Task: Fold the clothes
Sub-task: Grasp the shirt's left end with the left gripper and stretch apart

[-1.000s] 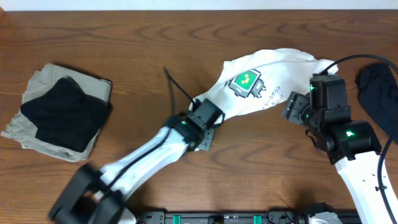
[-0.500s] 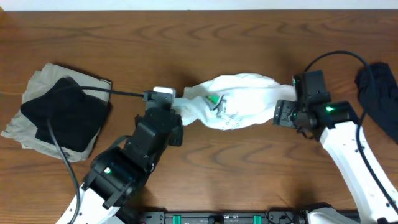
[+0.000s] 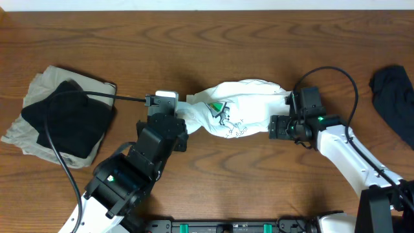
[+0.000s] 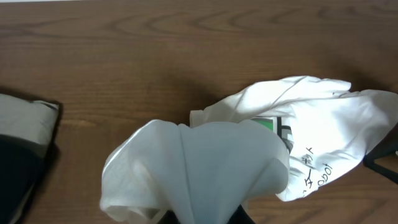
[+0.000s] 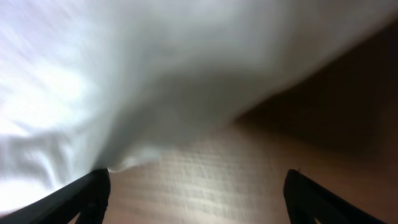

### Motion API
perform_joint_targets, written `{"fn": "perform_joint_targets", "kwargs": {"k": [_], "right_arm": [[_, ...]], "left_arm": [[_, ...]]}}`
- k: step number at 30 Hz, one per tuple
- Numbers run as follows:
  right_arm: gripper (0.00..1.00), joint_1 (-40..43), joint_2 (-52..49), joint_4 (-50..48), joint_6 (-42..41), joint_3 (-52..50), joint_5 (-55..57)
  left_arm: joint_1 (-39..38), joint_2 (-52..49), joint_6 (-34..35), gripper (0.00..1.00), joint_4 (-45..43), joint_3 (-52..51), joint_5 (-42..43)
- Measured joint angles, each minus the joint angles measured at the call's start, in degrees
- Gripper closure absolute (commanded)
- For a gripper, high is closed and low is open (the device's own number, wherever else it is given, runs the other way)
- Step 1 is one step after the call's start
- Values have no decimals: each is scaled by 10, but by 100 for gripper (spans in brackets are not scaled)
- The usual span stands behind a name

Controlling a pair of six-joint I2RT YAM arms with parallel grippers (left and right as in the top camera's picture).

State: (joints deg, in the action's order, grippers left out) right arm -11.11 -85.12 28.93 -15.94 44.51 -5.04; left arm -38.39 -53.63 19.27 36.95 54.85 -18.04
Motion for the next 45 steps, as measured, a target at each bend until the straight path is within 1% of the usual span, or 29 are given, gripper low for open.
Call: {"fn": "perform_joint_targets", "kwargs": {"k": [7,8,10,11,12,14,15,16,17,28,31,33,35,39,41,45], "right_arm": [[5,0,0,-117,-1,-52,-15],[7,0,0,-131,-1,-58,-19],[19,0,0,-157,0,-68,-32],[32,0,0,-169,1,-71,-38],[55,0,0,-176,1,-72,-45],[79,0,0,-186,-3,-73,-56],[85,0,0,-188,-4,-73,-59],[94,0,0,-191,-6,-73,-61],[99,0,0,-192,-7,-74,-64],[99,0,0,-195,-16,-74,-71],[99,0,17,-145,-17,-71,-73],[99,0,49,-94,-16,-64,-70],[99,0,105,-37,-16,-43,-55],[99,0,233,62,-14,45,-9],[99,0,293,99,-14,96,20],[99,0,378,127,-13,176,82]], "left_arm": [[0,0,0,94,2,0,-2],[0,0,0,94,2,0,-2],[0,0,0,94,2,0,-2],[0,0,0,94,2,0,-2],[0,0,0,94,2,0,-2],[0,0,0,94,2,0,-2],[0,0,0,94,2,0,-2],[0,0,0,94,2,0,-2],[0,0,0,94,3,0,-2],[0,0,0,94,8,0,-2],[0,0,-7,94,13,0,-2],[0,1,-14,94,16,0,-5],[0,5,-21,94,24,1,-16],[0,29,-32,94,44,15,-42],[0,44,-33,94,51,35,-51],[0,80,-37,95,50,77,-62]]}}
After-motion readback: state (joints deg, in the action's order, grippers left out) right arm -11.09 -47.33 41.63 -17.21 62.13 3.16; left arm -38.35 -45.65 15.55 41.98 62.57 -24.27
